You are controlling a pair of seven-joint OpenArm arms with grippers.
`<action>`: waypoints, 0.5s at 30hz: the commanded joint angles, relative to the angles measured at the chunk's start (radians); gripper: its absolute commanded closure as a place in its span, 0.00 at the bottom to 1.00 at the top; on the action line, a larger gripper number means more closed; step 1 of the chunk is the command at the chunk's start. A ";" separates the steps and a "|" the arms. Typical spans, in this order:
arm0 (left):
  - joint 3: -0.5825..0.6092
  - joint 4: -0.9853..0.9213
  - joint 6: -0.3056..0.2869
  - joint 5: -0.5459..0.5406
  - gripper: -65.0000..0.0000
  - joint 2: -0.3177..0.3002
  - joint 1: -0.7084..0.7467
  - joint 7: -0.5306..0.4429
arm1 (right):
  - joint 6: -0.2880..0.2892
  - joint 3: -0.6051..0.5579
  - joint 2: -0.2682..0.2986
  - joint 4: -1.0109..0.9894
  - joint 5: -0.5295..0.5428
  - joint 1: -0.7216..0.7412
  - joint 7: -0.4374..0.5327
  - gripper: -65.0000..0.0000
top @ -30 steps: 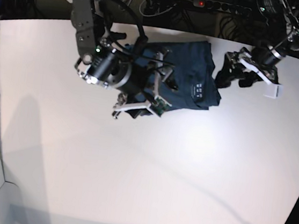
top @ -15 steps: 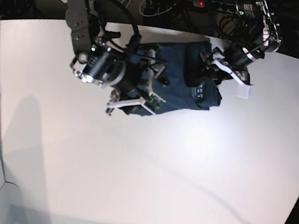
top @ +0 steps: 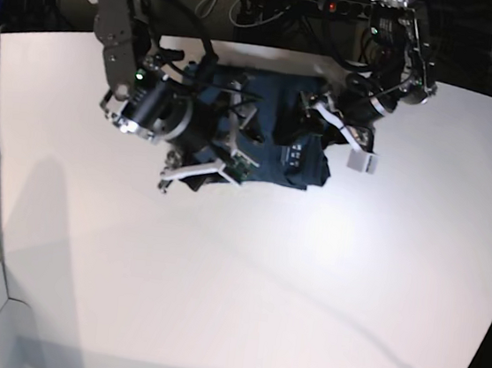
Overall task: Layout the t-shirt on the table in an organized manner, then fold the t-shirt properly
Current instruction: 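Press and square the folded bundle with both grippers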
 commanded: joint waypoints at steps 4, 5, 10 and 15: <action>0.051 0.000 0.016 0.068 0.87 -0.036 -0.059 0.036 | 0.000 0.149 -0.003 0.027 0.014 0.016 0.018 0.42; 0.067 0.000 0.016 0.094 1.00 -0.039 -0.074 0.036 | 0.000 0.193 -0.003 0.027 0.014 0.019 0.017 0.42; 0.143 -0.062 0.016 0.269 0.96 -0.039 -0.179 0.038 | 0.000 0.382 0.026 0.039 0.014 0.018 0.017 0.42; 0.226 -0.155 0.004 0.341 1.00 -0.059 -0.306 0.033 | 0.000 0.578 0.055 0.038 0.009 0.010 0.017 0.42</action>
